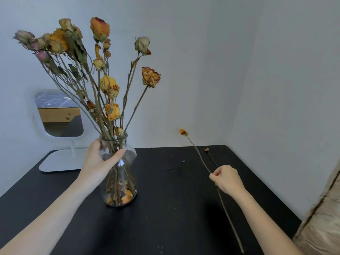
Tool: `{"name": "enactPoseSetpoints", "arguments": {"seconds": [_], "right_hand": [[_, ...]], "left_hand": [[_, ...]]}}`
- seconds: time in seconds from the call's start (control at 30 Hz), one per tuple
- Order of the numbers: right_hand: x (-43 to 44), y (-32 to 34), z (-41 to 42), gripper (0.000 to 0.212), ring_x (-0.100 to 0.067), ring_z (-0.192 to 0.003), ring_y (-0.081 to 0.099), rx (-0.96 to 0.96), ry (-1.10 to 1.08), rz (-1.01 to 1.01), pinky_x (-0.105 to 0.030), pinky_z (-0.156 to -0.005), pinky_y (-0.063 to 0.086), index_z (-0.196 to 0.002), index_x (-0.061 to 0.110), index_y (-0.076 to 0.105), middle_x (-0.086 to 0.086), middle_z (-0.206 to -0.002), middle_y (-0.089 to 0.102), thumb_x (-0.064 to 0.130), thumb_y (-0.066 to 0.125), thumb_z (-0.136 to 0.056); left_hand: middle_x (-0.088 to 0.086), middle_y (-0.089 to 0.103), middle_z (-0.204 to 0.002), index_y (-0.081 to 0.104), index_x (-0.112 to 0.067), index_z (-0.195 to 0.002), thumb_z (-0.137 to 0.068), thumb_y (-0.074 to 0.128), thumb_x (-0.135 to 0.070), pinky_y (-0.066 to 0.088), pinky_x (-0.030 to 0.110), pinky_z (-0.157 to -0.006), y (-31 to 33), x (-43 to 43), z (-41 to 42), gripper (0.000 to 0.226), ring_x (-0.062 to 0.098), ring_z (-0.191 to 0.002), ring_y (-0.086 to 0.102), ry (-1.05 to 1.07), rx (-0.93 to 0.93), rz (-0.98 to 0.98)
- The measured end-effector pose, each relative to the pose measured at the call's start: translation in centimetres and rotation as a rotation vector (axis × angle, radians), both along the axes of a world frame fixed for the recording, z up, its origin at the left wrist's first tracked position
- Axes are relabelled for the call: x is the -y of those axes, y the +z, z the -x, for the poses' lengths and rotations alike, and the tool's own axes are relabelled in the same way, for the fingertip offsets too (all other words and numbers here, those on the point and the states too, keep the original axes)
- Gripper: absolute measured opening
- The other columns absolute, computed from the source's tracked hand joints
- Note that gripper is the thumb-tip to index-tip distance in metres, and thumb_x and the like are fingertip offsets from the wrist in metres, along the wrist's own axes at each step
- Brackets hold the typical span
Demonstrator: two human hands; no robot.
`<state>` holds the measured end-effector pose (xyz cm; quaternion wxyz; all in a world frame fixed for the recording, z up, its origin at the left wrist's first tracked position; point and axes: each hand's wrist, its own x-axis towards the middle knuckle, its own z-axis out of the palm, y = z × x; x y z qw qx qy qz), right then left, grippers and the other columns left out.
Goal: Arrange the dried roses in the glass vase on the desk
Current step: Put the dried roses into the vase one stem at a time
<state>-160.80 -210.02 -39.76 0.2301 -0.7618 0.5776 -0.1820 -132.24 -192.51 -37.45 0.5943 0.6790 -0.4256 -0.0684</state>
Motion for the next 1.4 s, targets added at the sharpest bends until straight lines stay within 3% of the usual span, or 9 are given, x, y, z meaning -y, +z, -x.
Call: {"name": "enactPoseSetpoints", "arguments": {"seconds": [0.13, 0.33, 0.53, 0.67, 0.8, 0.9, 1.03, 1.3, 1.4], "right_hand": [[-1.4, 2.5, -1.6, 0.006, -0.006, -0.068, 0.057, 0.218, 0.052, 0.041, -0.020, -0.059, 0.039, -0.086, 0.016, 0.059, 0.001, -0.070, 0.063, 0.022, 0.059, -0.089], [-3.7, 5.2, -4.4, 0.009, -0.004, -0.067, 0.058, 0.415, 0.158, 0.113, -0.011, -0.055, 0.033, -0.093, 0.016, 0.061, 0.000, -0.068, 0.063, 0.024, 0.056, -0.090], [-5.7, 7.6, -7.1, 0.008, -0.003, -0.073, 0.059, 0.630, 0.285, 0.124, -0.012, -0.061, 0.035, -0.099, 0.027, 0.052, 0.002, -0.071, 0.063, 0.025, 0.052, -0.092], [-7.0, 9.8, -8.0, 0.006, 0.004, -0.064, 0.058, 0.755, 0.352, 0.213, -0.015, -0.062, 0.038, -0.090, 0.026, 0.057, 0.003, -0.070, 0.061, 0.024, 0.052, -0.091], [-7.5, 11.7, -8.2, 0.011, 0.008, -0.054, 0.053, 0.892, 0.403, 0.249, -0.018, -0.062, 0.036, -0.091, 0.019, 0.060, 0.001, -0.070, 0.059, 0.021, 0.049, -0.092], [-7.6, 12.5, -8.4, 0.014, 0.006, -0.053, 0.051, 1.000, 0.393, 0.277, -0.019, -0.061, 0.037, -0.086, 0.022, 0.059, 0.000, -0.069, 0.057, 0.018, 0.047, -0.093], [-7.7, 13.2, -8.6, 0.022, 0.001, -0.048, 0.045, 1.140, 0.384, 0.291, -0.011, -0.045, 0.036, -0.080, 0.026, 0.055, 0.003, -0.065, 0.054, 0.015, 0.043, -0.096], [-7.7, 15.0, -8.7, 0.026, -0.002, -0.045, 0.037, 1.255, 0.446, 0.312, -0.014, -0.039, 0.028, -0.079, 0.024, 0.054, 0.011, -0.058, 0.054, 0.013, 0.040, -0.098], [-7.8, 15.5, -8.8, 0.025, -0.003, -0.045, 0.036, 1.268, 0.475, 0.339, -0.015, -0.039, 0.028, -0.079, 0.023, 0.053, 0.011, -0.059, 0.054, 0.012, 0.039, -0.098]], "left_hand": [[-0.010, 0.050, -0.124, 0.042, -0.026, -0.126, -0.080, 0.067, -0.035, 0.035, 0.029, -0.096, 0.4, -0.4, 0.0, 0.053, 0.009, -0.115, 0.045, -0.020, -0.017, -0.056], [-0.016, 0.050, -0.113, 0.041, -0.032, -0.112, -0.078, 0.071, -0.028, 0.033, 0.025, -0.093, 1.8, -0.7, -0.6, 0.045, 0.003, -0.111, 0.042, -0.010, 0.078, -0.124], [0.000, 0.055, -0.118, 0.055, -0.016, -0.116, -0.063, 0.075, -0.053, 0.040, 0.039, -0.101, 1.9, 0.5, -0.5, 0.067, 0.016, -0.118, 0.046, 0.140, 0.123, -0.131], [-0.006, 0.056, -0.106, 0.056, -0.022, -0.108, -0.060, 0.077, -0.053, 0.040, 0.026, -0.087, 1.8, 0.5, -0.4, 0.060, 0.010, -0.105, 0.049, 0.173, 0.127, -0.085], [-0.020, 0.054, -0.094, 0.046, -0.036, -0.098, -0.060, 0.078, -0.051, 0.034, 0.008, -0.066, 2.0, -0.3, -0.6, 0.052, -0.007, -0.086, 0.050, 0.144, 0.142, -0.075], [-0.027, 0.051, -0.091, 0.042, -0.035, -0.104, -0.061, 0.079, -0.049, 0.033, 0.005, -0.062, 2.1, -0.9, -0.9, 0.058, -0.014, -0.083, 0.047, 0.122, 0.153, -0.096], [-0.027, 0.051, -0.088, 0.040, -0.036, -0.105, -0.067, 0.077, -0.042, 0.034, 0.004, -0.060, 2.0, -1.3, -1.1, 0.054, -0.015, -0.080, 0.046, 0.095, 0.162, -0.128], [-0.025, 0.053, -0.102, 0.042, -0.034, -0.112, -0.073, 0.075, -0.030, 0.034, 0.007, -0.074, 1.8, -1.2, -1.1, 0.051, -0.010, -0.094, 0.048, -0.010, 0.072, -0.100], [-0.010, 0.055, -0.117, 0.045, -0.023, -0.121, -0.064, 0.079, -0.042, 0.044, 0.027, -0.094, 1.8, -0.8, -0.7, 0.069, 0.005, -0.110, 0.051, 0.045, 0.085, -0.068]]}}
